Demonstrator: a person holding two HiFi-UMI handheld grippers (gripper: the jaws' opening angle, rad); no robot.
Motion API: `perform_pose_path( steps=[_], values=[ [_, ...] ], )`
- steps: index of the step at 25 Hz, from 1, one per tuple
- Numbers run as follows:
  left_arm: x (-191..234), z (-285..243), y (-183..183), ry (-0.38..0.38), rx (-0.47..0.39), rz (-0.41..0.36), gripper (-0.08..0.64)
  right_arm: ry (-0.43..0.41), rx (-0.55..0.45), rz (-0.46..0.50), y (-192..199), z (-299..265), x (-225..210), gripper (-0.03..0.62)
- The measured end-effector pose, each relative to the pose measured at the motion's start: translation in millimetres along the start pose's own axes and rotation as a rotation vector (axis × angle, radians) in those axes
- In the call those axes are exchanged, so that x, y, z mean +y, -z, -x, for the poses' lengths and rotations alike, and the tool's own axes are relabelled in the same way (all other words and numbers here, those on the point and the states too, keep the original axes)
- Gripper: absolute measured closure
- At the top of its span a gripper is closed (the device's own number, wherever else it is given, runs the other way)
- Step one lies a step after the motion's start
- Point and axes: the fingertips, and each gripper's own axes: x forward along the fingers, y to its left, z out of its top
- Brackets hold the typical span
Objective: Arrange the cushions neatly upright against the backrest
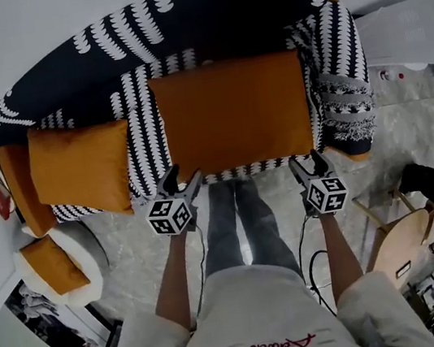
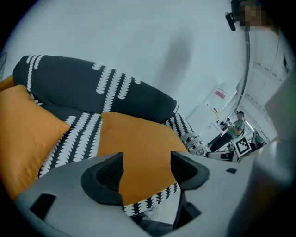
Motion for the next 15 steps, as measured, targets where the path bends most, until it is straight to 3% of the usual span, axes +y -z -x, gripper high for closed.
perform_pose_path(
  steps=[7, 15],
  values=[
    [43, -48, -19, -0.055, 0.046, 0.021, 0.252, -0.003, 0.031, -0.050, -25, -59, -31, 0.255],
    [90, -106, -40, -0.116, 0.143, 0.046, 0.237, 0.027, 0.139, -0.137, -46, -133, -77, 0.204]
  ],
)
